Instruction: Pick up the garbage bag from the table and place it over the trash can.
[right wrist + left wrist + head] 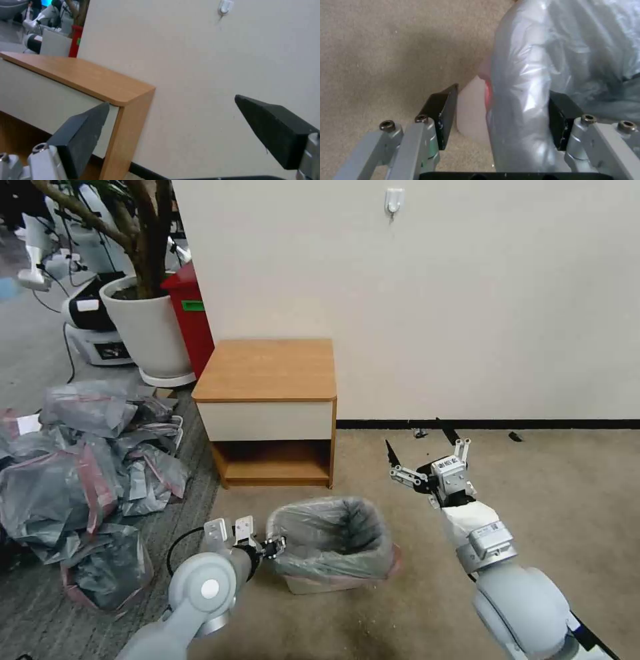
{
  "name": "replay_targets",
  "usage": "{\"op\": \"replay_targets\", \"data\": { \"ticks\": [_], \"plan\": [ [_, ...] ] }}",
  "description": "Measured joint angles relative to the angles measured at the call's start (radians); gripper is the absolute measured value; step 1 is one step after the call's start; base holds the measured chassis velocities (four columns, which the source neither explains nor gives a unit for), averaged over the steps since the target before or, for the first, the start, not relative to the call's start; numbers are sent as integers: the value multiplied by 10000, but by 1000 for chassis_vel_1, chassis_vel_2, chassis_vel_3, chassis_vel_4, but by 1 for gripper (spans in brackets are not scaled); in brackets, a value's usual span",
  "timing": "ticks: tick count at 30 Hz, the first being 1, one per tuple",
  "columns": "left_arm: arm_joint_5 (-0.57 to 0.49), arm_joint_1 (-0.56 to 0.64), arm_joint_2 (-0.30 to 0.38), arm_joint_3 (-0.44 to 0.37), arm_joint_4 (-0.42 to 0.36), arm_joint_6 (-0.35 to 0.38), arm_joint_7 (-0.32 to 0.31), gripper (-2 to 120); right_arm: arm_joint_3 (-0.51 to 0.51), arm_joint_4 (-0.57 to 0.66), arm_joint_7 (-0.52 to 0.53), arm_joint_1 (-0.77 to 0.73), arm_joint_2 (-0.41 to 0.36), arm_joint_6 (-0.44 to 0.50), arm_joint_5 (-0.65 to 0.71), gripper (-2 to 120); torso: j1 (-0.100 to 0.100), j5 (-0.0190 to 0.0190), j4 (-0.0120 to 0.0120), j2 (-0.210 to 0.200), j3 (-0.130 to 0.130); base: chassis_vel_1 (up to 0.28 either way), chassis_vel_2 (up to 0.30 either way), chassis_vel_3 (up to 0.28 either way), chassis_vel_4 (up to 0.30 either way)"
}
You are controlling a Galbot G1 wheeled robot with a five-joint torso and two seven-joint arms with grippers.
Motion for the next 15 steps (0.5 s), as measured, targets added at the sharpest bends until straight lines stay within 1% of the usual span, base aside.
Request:
{"op": "replay_targets", "data": {
  "ticks": [6,9,11,14,15],
  "plan": [
    [-22,120,111,-229,-289,-6,232,59,110,54,-6,26,-27,-41,455,97,0,0,0,0,-1,0,0,0,0],
    [64,283,209,-471,-665,18,457,59,219,87,-49,-7,-21,-60,1148,100,0,0,0,0,0,0,0,0,0],
    [77,324,233,-517,-771,26,491,59,255,100,-60,-24,-14,-72,1302,100,0,0,0,0,0,0,0,0,0],
    [546,619,308,-777,-1359,-17,883,61,462,187,-160,-154,26,-84,1988,100,0,1,0,0,0,0,0,0,0],
    [546,619,308,-777,-1359,-17,883,61,462,187,-160,-154,26,-84,1988,100,0,1,0,0,0,0,0,0,0]
  ]
}}
